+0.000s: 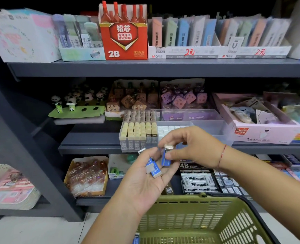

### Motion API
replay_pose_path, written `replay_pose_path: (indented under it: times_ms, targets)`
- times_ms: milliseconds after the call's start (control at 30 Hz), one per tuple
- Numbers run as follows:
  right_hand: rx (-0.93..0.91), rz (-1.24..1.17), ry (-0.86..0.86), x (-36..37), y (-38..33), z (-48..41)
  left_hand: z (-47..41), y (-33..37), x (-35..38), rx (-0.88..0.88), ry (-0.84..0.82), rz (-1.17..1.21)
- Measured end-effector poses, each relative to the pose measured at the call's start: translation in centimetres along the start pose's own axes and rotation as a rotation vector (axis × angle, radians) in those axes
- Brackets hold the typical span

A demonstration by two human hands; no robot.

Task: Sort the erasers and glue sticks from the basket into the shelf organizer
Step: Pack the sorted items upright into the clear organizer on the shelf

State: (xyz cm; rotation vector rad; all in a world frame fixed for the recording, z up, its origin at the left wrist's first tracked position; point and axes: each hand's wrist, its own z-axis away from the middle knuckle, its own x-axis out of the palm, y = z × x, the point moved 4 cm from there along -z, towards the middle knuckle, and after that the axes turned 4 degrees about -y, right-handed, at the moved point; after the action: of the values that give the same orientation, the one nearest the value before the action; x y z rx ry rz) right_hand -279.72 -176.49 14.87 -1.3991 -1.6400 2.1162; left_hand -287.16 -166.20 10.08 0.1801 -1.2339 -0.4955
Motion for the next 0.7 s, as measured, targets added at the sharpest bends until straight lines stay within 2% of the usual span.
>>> replay_pose_path:
  times_ms: [67, 133, 200, 233, 400, 700]
  targets:
    - [-0.015, -0.072, 0.076, -1.3, 0.2, -0.5, -0.2, 0.0, -0.4, -0.030, 0.055, 0.011]
    - [-0.015, -0.047, 0.279, -4.2, 1.1, -1.5, -0.3, -0.1, -1.2, -0.056, 0.146, -0.006]
    - [0.011, 0.136, 0.465, -7.1, 2.1, -2.3, -0.3, -0.2, -1.6, -0.072, 0.201, -0.054]
    - [0.029, 0.241, 0.500, -7.9, 2.6, -2.6, -0.2, -0.2, -1.7, -0.080, 0.208, -0.077]
    - [0.036, 0.455, 0.350, -6.4, 4.8, -3.7, -0.2, -0.1, -1.8, -0.090, 0.219, -0.117]
    - [0.039, 0.489, 0.317, -5.2, 5.8, -4.1, -0.3, -0.1, -2.0, -0.082, 0.239, -0.131]
